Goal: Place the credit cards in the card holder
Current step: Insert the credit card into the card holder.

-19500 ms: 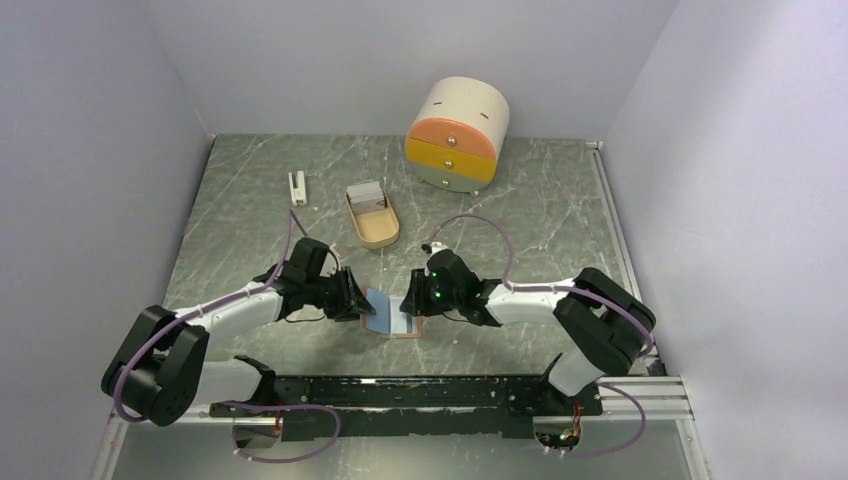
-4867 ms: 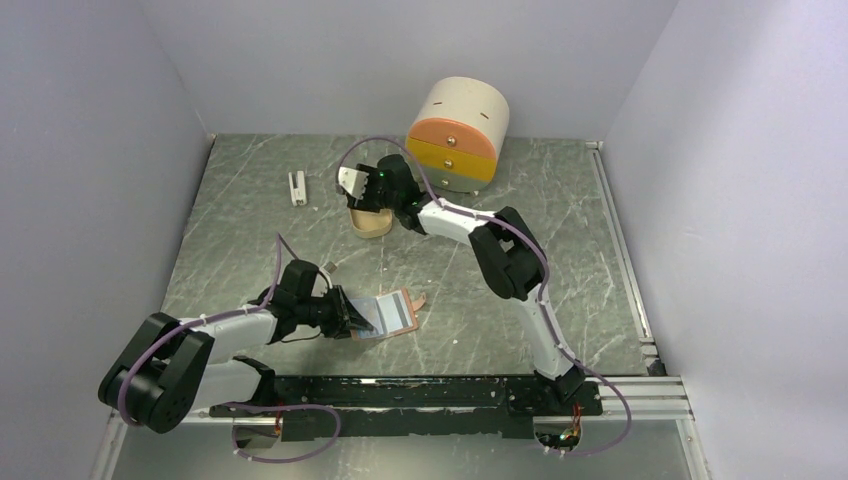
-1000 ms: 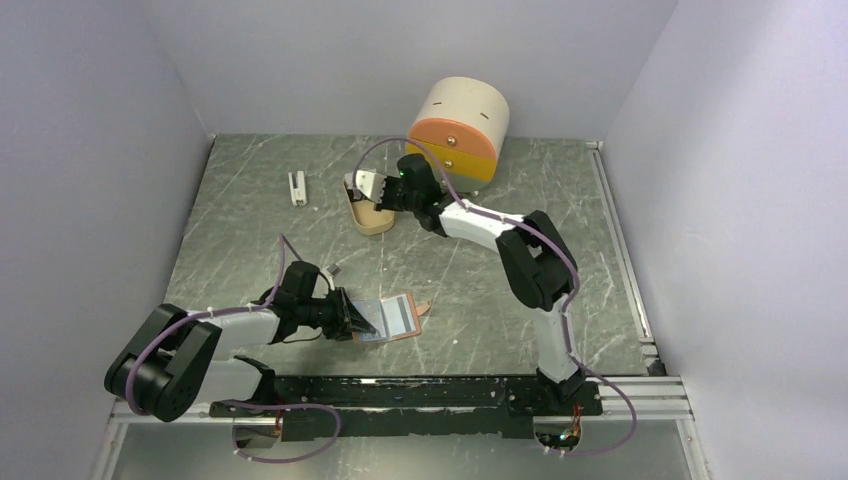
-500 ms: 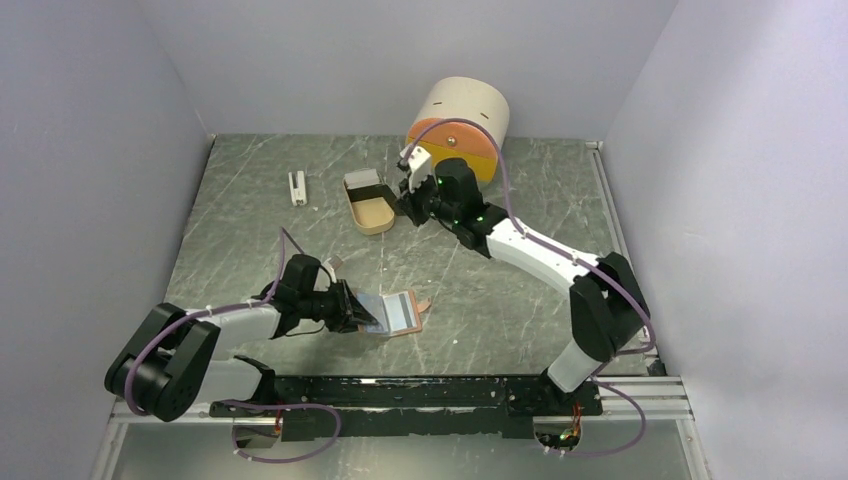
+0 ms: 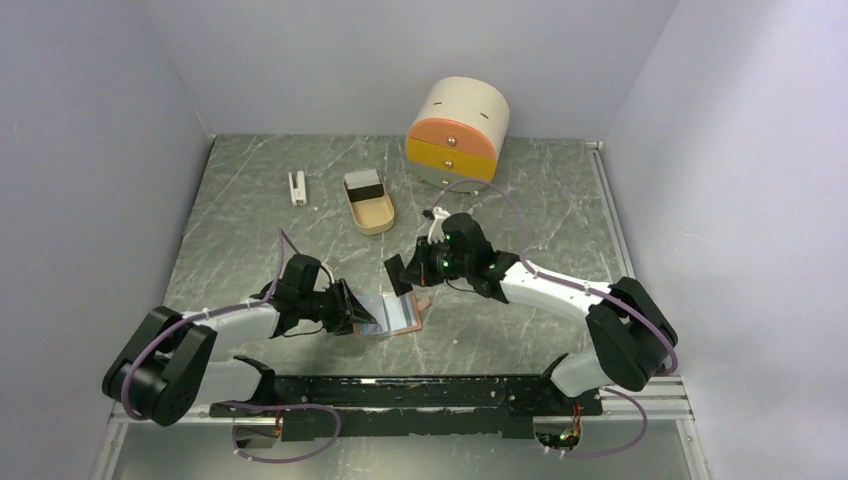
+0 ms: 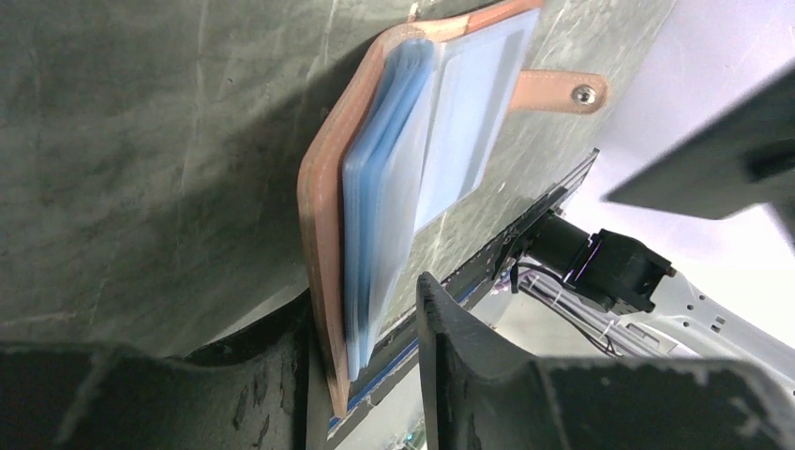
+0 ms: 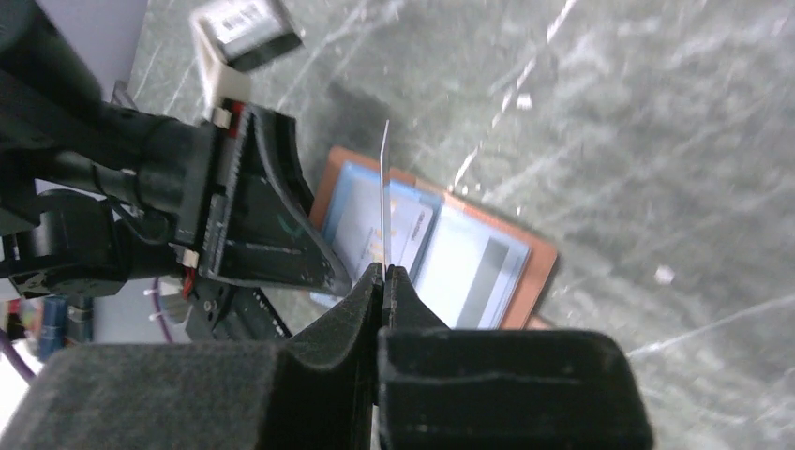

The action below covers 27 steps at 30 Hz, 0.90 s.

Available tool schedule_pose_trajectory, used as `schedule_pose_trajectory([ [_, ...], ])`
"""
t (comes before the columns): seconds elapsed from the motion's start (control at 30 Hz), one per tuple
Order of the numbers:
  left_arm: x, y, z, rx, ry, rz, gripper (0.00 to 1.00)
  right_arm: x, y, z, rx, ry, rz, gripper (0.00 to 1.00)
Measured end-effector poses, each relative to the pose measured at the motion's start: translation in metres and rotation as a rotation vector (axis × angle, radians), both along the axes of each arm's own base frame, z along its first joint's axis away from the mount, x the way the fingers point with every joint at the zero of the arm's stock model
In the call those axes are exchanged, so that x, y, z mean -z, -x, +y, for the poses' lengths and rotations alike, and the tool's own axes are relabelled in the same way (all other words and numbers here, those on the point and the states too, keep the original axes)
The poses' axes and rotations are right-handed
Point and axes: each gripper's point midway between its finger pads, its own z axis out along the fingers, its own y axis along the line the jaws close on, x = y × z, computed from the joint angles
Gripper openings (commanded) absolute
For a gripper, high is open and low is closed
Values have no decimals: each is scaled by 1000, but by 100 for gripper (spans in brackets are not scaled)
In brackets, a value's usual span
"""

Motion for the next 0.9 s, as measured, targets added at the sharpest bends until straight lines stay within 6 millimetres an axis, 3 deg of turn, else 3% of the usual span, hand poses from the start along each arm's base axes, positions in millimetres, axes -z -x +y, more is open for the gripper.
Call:
schedule_pose_trajectory([
  [0.17, -8, -2, 3, -18, -2, -41, 38, 23, 21, -3, 37, -2, 123, 0],
  [0.5, -15, -2, 6, -27, -10, -62, 24, 42, 27, -6, 72, -5, 168, 0],
  [0.67, -16, -3, 5, -24, -6, -69, 29, 69, 35, -12, 82, 31, 221, 0],
  [0.9, -21, -6, 3, -20, 10, -95, 29, 85, 41, -12, 76, 49, 243, 0],
])
